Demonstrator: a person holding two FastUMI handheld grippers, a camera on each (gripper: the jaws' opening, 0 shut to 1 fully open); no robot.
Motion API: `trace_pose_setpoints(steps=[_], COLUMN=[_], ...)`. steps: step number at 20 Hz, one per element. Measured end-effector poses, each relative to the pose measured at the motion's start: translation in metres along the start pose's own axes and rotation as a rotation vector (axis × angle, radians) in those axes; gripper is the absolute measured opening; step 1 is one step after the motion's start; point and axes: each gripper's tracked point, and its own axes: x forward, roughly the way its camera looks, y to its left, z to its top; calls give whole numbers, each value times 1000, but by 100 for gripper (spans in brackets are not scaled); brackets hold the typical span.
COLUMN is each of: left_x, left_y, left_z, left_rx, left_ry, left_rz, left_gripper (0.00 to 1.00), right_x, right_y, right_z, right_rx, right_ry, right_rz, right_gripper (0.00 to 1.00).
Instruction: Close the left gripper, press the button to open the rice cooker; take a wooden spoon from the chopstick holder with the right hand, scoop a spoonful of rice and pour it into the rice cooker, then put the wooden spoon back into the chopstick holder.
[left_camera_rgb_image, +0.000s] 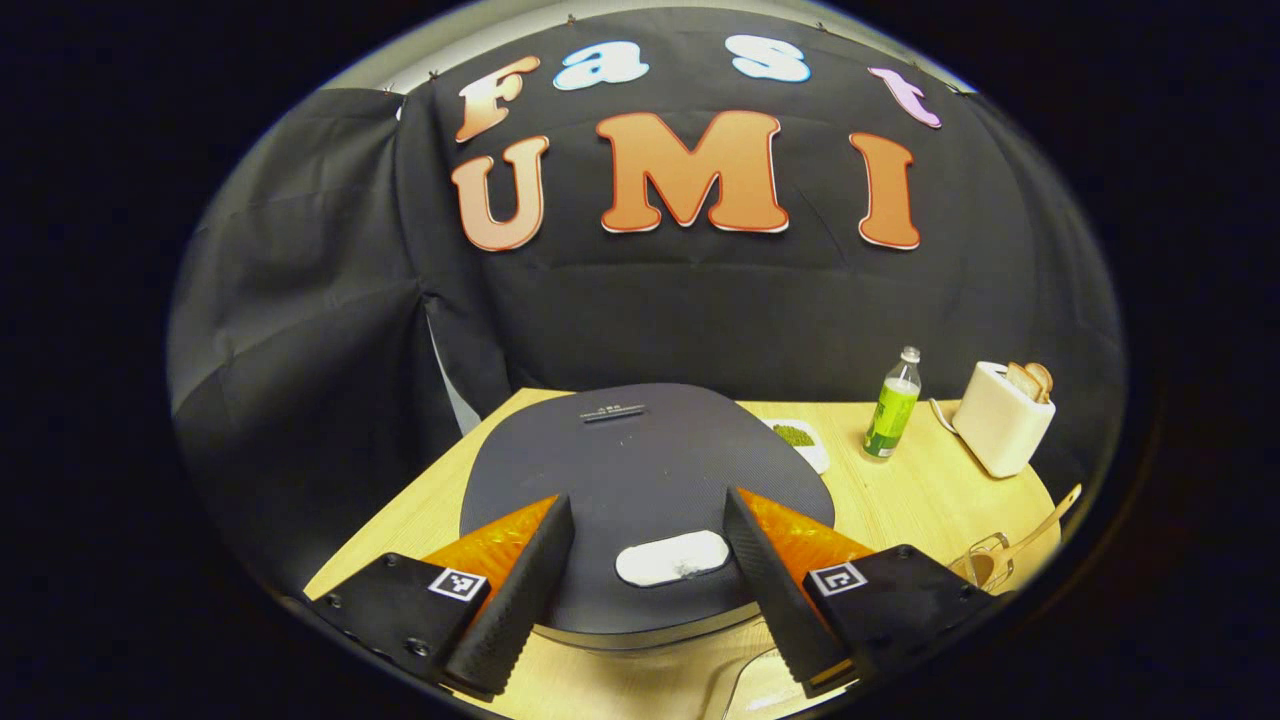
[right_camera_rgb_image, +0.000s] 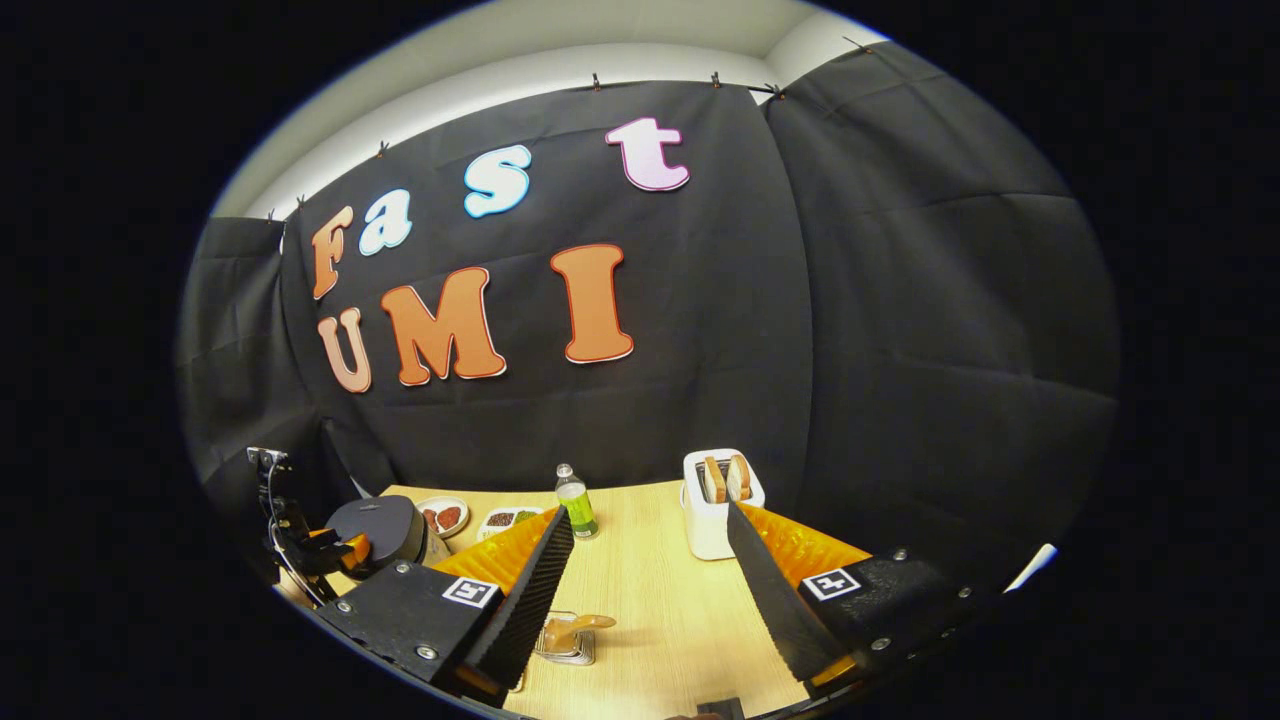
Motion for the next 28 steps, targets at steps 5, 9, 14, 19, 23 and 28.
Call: trace_pose_setpoints(steps=[5,9,14,19,23,28], left_x=[-2,-2,-28,-75,-124,-191], left_y=[0,1,3,9,14,31], left_z=[-6,1,45,127,198,270], left_rx=[6,38,21,-25,-46,-38], left_ry=[0,4,-1,-117,-245,-407], left_rz=[-4,-28,-55,-89,-131,-124], left_gripper=[100,98,100,95,95,100], right_x=[-5,-10,-12,-9,-11,-17], right_y=[-4,-5,-2,7,15,18], right_z=[1,7,13,26,44,62], right_rx=[1,-1,2,-16,-31,-56], right_ry=[-7,-22,-33,-57,-94,-136], right_rz=[-14,-18,-15,-2,4,-7], right_gripper=[95,95,95,95,95,95])
